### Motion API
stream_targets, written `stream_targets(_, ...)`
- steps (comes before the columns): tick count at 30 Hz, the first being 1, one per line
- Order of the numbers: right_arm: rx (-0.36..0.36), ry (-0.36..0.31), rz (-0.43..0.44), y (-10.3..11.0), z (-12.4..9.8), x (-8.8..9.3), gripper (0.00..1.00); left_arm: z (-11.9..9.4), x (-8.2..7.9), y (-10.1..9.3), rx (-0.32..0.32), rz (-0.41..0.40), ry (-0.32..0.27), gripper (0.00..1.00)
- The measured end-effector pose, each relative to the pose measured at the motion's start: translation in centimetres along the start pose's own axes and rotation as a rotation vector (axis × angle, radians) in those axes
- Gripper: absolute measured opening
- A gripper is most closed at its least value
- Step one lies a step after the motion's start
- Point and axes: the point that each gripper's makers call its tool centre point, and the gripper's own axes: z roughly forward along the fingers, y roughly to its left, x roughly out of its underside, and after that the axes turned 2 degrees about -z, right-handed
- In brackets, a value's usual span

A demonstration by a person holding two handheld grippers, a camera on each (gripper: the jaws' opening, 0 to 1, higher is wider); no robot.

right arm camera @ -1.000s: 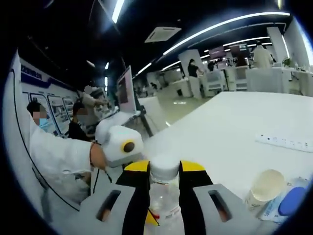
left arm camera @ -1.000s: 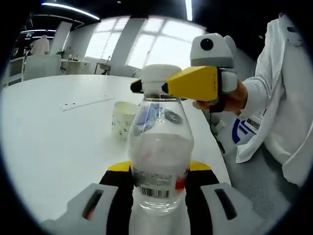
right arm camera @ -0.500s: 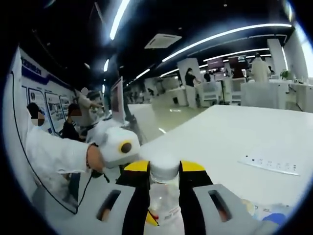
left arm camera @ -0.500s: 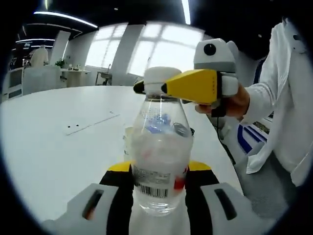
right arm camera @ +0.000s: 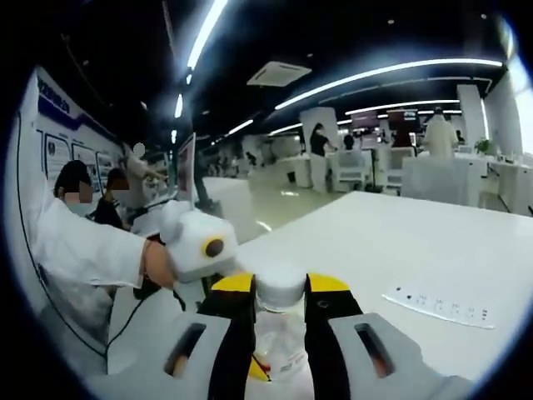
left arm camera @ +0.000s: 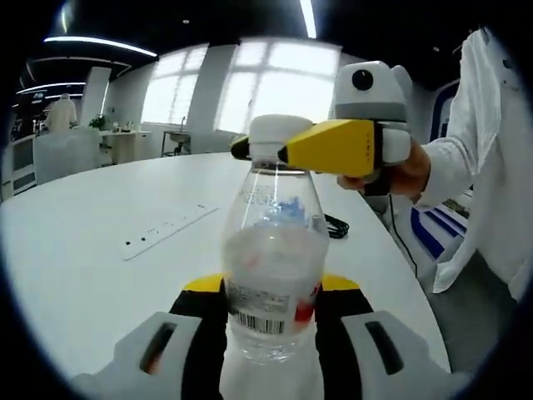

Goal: Arrange the tabletop items into an orderly group along one side of the table until the central work area is clear of visible clutter.

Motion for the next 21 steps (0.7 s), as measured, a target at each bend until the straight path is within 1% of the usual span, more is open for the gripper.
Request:
stream_targets(5, 0.008, 0.009, -0.032, -0.4, 0.2, 0.3, 0.19, 0.5, 0.2, 0.7, 0.006, 0.011, 0.0, 0.4)
stream_targets(9, 0.016, 0.028, -0.063, -0.8, 0.3, 0.9, 0.19, 1.0, 0.6, 1.1, 0.011, 0.019, 0.006, 0.4)
stream_targets(21, 0.032, 0.051, -0.123, -1.0, 0.3, 1.9, 0.19, 1.7, 1.1, 1.5, 0.025, 0.034, 0.0, 0.41)
